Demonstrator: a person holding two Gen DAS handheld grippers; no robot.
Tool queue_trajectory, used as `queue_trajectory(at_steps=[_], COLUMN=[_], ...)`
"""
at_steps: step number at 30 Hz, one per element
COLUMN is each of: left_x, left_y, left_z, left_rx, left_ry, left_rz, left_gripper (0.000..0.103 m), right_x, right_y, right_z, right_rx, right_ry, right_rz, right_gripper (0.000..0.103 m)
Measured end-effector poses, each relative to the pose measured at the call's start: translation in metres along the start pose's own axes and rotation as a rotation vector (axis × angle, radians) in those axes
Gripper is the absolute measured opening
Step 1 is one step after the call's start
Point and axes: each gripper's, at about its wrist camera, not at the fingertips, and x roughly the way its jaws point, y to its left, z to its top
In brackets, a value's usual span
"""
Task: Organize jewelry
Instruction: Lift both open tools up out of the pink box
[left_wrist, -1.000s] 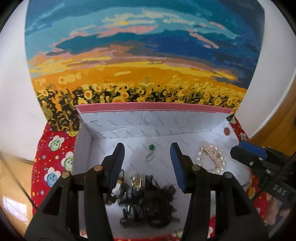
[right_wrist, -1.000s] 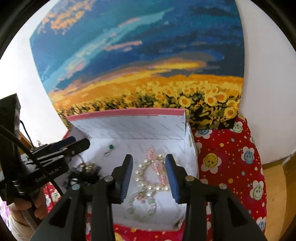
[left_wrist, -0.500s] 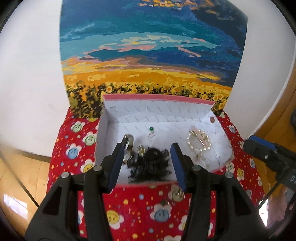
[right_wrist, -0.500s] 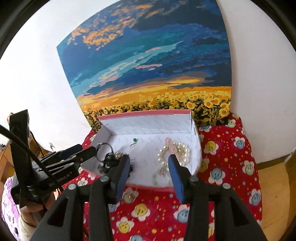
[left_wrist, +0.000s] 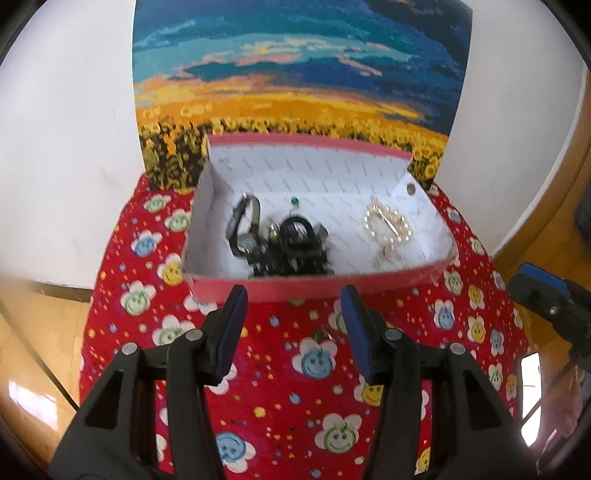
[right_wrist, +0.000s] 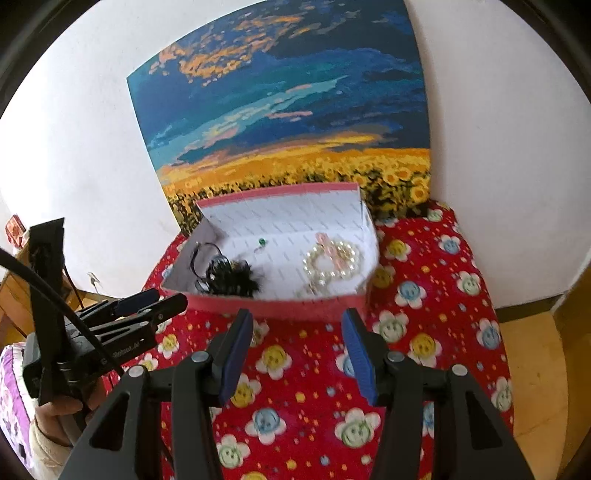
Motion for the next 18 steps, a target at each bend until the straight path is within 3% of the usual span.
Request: queue_trajectory(at_steps=[18], left_x=[0.055], left_y=[-0.028], left_z=[-0.037], left_rx=[0.066], left_ry=[0.079], left_rz=[0.013], left_gripper=[0.04], right_x=[-0.009], right_y=[-0.034], right_z=[-0.037], right_rx=[0.077], right_ry=[0.036], right_rz=[-0.004], right_gripper=[0.061])
